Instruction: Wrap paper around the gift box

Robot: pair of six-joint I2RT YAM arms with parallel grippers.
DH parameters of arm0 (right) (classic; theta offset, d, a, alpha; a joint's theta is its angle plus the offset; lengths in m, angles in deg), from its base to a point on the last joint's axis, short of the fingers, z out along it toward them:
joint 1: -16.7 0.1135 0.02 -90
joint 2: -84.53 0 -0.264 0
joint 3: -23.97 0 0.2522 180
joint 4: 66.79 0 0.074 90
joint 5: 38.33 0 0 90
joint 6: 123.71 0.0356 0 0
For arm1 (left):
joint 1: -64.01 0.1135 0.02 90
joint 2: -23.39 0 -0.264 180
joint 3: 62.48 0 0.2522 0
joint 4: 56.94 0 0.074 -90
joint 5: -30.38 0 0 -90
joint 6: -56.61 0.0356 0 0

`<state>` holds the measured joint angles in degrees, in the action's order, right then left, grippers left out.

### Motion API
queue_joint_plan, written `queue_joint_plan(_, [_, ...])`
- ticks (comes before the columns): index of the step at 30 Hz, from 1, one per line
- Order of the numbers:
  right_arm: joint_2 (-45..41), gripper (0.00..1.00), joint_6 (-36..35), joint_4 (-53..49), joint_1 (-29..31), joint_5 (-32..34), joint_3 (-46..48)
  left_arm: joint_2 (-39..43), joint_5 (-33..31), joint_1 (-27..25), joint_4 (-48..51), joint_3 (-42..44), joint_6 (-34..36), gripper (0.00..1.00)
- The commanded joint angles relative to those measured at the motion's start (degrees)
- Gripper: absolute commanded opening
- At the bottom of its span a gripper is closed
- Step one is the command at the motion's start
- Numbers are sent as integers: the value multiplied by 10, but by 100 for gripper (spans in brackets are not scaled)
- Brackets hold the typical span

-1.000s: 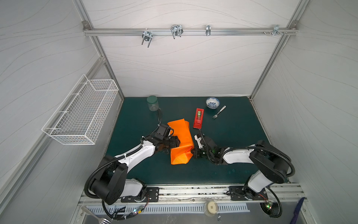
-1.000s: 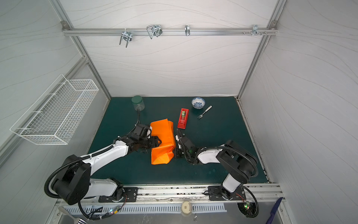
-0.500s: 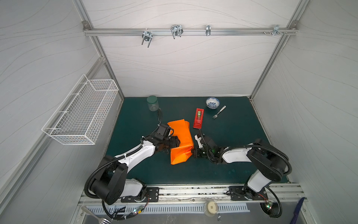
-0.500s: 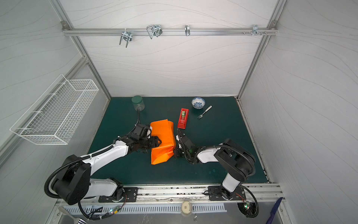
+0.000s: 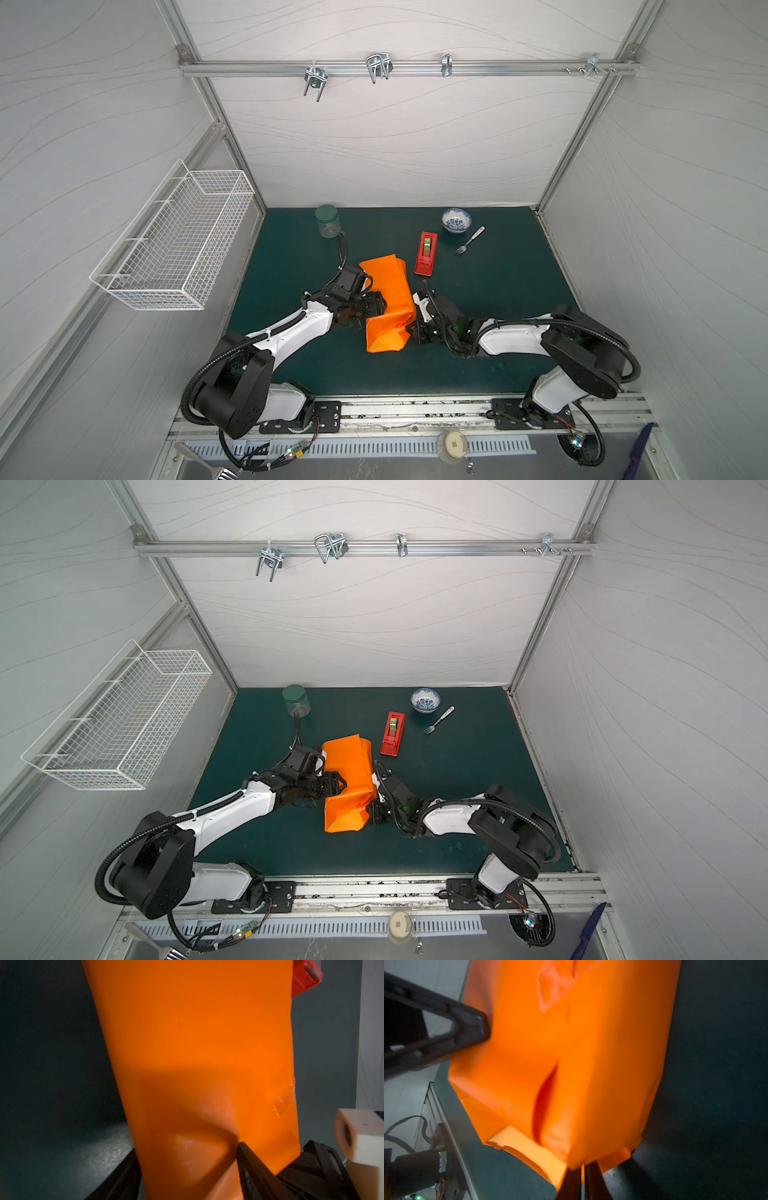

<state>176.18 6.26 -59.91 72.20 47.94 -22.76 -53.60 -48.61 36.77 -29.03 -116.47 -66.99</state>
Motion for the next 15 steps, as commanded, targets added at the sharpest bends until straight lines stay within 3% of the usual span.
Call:
queue_joint_plan(1, [29,8,21,17,4,0,9,-20,-8,-1,47,13,13,71])
queue_joint_plan(15, [28,8,50,40,14,-22,29,-17,-8,0,45,14,13,71])
